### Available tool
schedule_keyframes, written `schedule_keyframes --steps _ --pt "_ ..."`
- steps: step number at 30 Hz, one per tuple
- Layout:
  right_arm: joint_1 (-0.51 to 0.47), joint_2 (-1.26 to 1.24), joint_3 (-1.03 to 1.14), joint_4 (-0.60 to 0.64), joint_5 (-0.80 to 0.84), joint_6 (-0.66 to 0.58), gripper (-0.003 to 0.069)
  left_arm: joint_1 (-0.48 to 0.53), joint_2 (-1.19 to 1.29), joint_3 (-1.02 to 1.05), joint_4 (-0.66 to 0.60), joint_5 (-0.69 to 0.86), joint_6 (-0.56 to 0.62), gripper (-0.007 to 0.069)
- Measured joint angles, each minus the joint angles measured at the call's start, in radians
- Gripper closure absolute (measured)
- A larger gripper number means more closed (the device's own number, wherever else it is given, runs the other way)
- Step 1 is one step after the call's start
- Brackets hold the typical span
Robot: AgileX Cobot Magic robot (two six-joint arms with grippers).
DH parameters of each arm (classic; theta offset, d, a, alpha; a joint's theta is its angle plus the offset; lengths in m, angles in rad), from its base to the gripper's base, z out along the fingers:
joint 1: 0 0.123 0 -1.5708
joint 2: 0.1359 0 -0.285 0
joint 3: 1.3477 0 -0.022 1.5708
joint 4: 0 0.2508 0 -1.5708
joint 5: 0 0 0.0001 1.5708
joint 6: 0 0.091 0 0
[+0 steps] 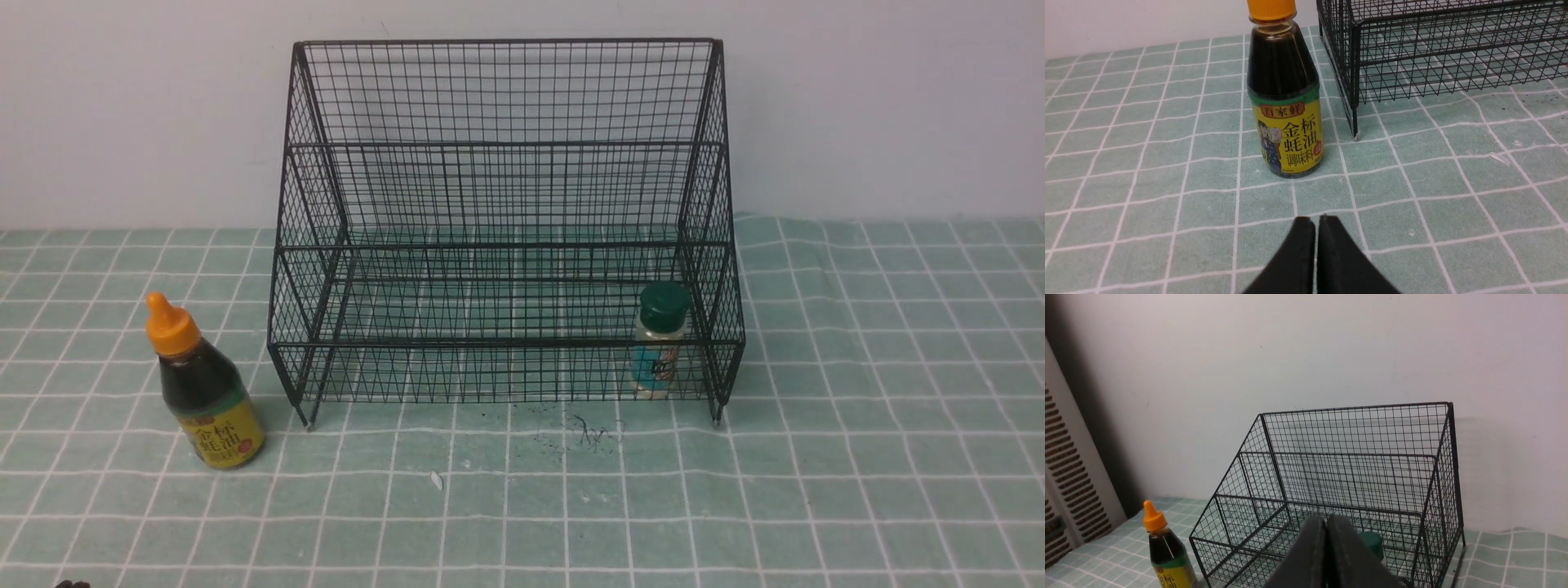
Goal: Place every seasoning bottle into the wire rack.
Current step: Use the left arm to grab the condiment bottle closest to it
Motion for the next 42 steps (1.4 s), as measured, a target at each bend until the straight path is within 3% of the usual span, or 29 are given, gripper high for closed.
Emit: schedule_keyframes --steps 12,15,22,24,42 --pt "-0.011 -0.106 0.21 -0.163 -0.041 -0.004 0.0673 0.0 0.0 0.0 0.0 0.0 0.0 0.0631" --pt "-0.108 -0.106 0.261 -0.182 -0.046 -0.003 0.0673 0.0 0.0 0.0 0.0 0.0 0.0 0.0631" --pt "-0.433 -0.106 0.383 -0.14 -0.01 0.013 0.0673 0.0 0.0 0.0 0.0 0.0 0.0 0.0631" --pt "-0.474 -0.106 0.382 -0.139 0.019 0.014 0.0673 0.0 0.0 0.0 0.0 0.0 0.0 0.0631" --pt "-0.496 -0.106 0.38 -0.137 0.033 -0.046 0.0673 0.0 0.0 0.0 0.0 0.001 0.0 0.0631"
